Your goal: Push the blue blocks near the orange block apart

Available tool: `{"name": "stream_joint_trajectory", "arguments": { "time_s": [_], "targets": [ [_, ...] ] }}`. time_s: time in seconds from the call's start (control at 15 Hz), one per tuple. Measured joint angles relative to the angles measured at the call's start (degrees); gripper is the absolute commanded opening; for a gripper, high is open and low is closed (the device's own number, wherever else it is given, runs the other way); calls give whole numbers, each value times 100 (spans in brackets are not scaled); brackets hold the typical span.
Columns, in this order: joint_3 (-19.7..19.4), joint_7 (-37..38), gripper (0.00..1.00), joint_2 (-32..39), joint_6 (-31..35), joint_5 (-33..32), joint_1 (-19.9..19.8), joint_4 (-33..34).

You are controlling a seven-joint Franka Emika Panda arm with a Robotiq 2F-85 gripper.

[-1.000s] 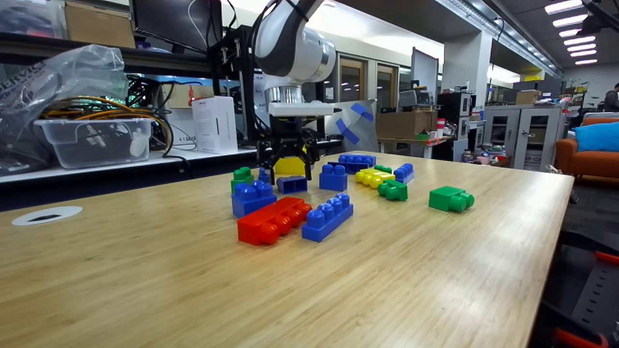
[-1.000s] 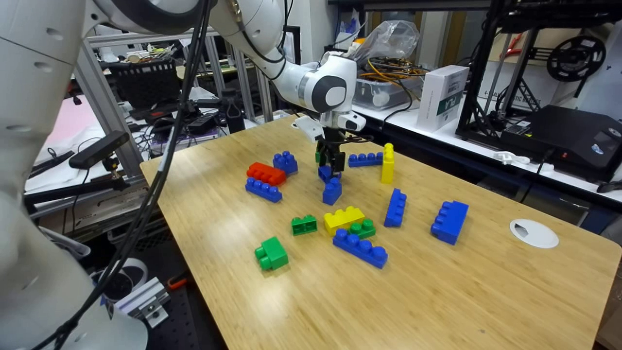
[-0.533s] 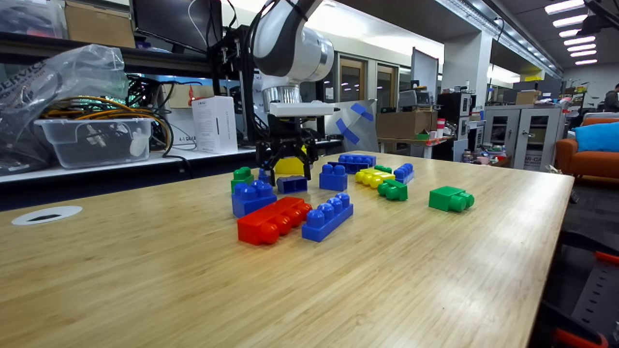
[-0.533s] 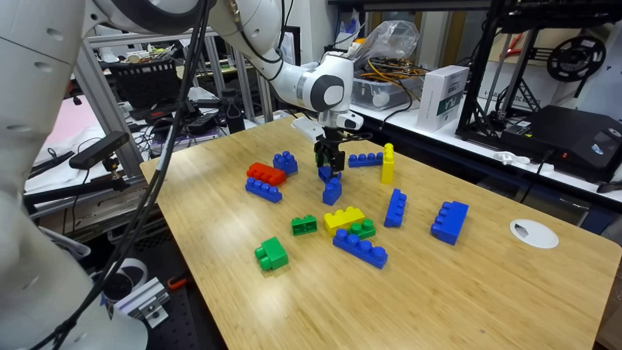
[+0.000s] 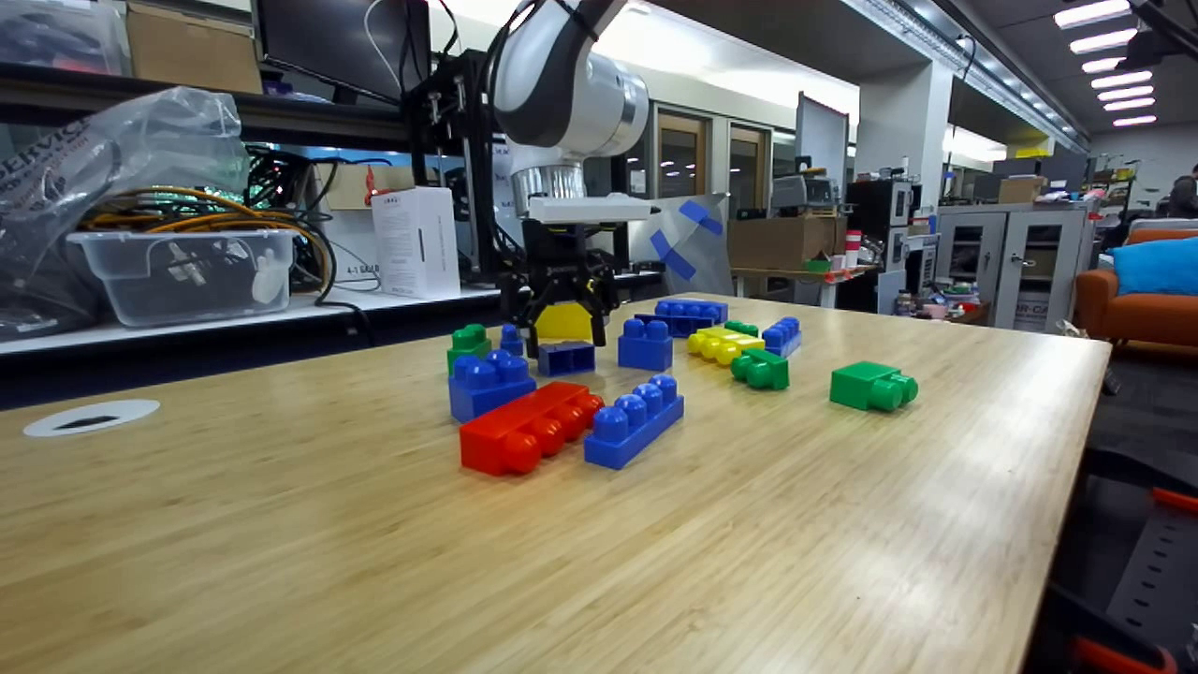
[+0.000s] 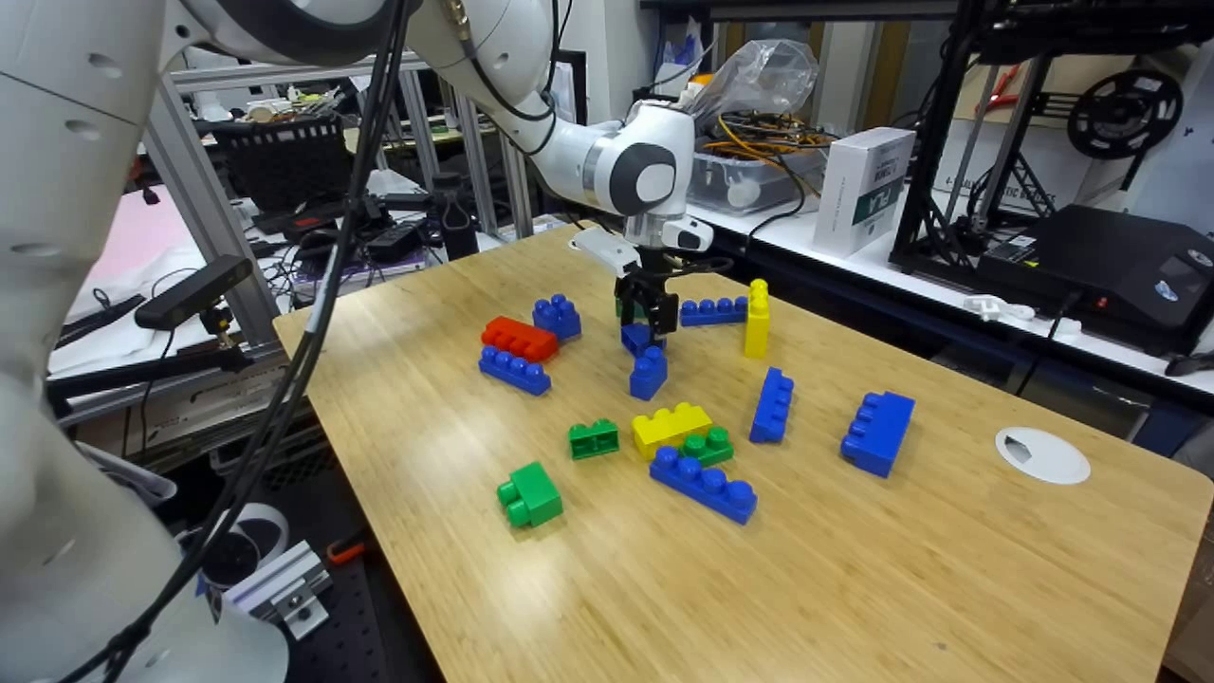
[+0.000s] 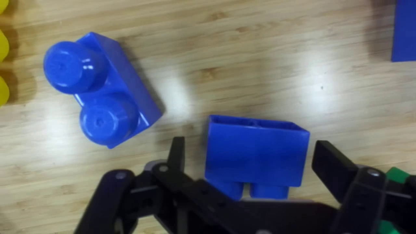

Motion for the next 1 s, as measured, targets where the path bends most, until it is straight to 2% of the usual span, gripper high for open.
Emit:
{"name": "stream_joint_trajectory", "arguments": {
  "time_s": [0.53, 1.0],
  "targets": [
    [32, -398, 100, 38, -999, 44, -131, 431],
    [52, -386, 100, 264, -1251, 308, -143, 807]
  ]
}}
